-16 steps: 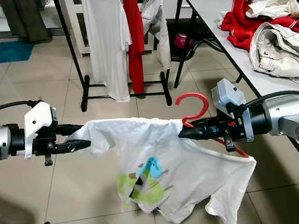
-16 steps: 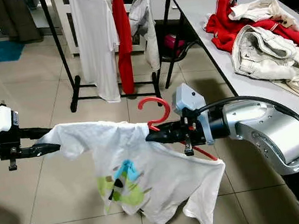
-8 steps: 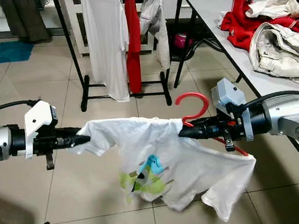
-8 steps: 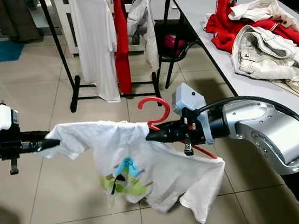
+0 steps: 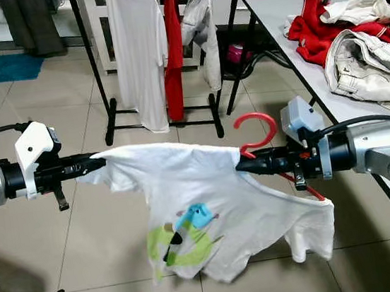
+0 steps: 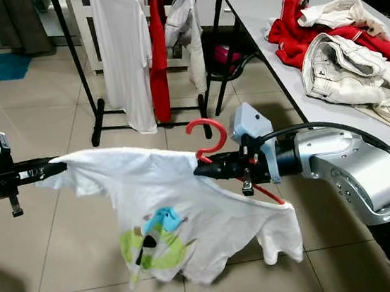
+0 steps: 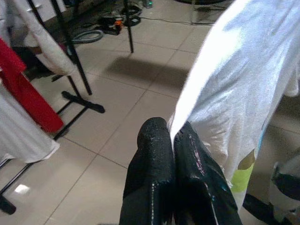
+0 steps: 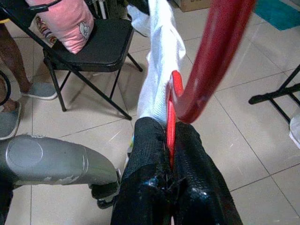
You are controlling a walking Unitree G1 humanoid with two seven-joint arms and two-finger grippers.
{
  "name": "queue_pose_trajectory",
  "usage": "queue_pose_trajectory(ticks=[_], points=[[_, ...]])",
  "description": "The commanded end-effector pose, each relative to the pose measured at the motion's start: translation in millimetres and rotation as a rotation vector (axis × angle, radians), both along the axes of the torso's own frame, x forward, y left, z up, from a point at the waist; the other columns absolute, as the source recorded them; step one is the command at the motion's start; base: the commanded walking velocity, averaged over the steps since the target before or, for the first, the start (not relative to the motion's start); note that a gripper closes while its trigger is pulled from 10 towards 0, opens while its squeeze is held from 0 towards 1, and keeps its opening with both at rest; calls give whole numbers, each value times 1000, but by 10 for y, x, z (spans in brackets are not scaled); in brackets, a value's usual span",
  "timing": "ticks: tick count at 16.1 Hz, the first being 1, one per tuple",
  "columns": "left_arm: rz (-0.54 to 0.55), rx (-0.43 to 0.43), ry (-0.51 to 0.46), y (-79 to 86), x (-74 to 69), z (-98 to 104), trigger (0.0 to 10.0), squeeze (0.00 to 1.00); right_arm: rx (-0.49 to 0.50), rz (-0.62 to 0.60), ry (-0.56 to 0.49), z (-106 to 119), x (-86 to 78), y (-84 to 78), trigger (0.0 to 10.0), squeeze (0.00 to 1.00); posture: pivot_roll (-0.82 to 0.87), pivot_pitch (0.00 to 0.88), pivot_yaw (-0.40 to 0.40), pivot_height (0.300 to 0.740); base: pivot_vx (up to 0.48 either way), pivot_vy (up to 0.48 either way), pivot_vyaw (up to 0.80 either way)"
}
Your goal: Hang hanger
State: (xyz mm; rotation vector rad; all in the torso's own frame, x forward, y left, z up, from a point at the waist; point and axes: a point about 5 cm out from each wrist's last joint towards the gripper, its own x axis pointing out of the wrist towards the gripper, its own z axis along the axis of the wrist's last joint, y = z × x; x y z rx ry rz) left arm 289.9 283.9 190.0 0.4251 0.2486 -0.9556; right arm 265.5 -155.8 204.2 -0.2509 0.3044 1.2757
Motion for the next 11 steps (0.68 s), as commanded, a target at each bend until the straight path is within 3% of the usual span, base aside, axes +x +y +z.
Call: queue_pose_trajectory(ticks=[1,5,11], points=[[33,-3,-19,38,0,-4,0,0,7,-15,-35,69,26,-51,10000,0,56,36,-81,740,0,0,0],[250,13,-64,326,-22,-68,0,0,13,-49,-38,56,49,-102,10000,0,59,36,-81,740,0,0,0],[384,42,-46,573,-148,-197,0,0,27,-97,-46,63,73,-192,10000,0,64,24,-78,740,0,0,0]])
